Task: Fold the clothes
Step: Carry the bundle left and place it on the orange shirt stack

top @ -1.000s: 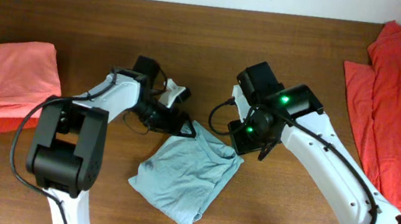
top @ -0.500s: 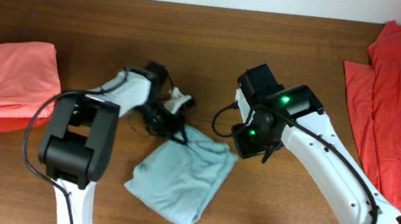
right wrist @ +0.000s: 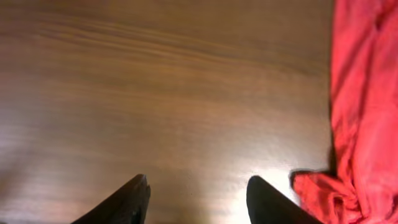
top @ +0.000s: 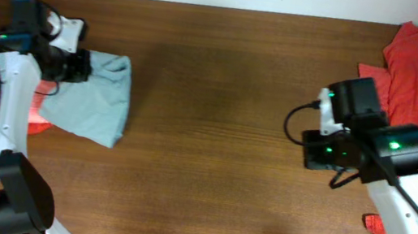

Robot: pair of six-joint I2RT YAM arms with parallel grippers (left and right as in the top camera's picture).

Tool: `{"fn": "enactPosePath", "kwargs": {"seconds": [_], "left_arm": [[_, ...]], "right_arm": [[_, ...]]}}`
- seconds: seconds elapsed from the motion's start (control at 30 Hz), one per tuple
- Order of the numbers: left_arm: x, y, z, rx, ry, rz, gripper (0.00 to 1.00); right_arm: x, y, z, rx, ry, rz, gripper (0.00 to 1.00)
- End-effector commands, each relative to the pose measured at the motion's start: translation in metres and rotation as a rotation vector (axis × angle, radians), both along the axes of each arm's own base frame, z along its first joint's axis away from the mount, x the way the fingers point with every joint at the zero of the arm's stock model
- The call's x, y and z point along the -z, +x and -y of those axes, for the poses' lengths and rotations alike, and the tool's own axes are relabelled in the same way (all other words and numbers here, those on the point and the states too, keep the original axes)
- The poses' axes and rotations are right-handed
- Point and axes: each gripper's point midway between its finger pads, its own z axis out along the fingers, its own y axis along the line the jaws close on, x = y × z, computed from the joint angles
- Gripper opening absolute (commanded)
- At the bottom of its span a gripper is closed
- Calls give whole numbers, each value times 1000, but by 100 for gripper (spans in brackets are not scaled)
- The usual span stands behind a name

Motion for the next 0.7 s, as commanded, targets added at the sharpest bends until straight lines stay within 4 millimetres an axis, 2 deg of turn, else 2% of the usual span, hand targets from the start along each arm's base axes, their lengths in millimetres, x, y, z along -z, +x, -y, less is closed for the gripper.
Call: {"fn": "enactPosePath", "kwargs": {"seconds": [0.0, 0.17, 0.33, 0.67], "left_arm": [[-31, 13, -31, -70, 43, 106, 1], [-43, 22, -54, -114, 82, 163, 0], [-51, 20, -83, -190, 182, 167, 0], [-68, 27, -126, -299, 223, 258, 1]], "right_arm": [[-7, -1, 20, 33, -30, 10, 56], [-7, -1, 29, 66, -28, 8, 56], [-7, -1, 29, 66, -28, 8, 56], [-7, -1, 29, 66, -27, 8, 56]]}}
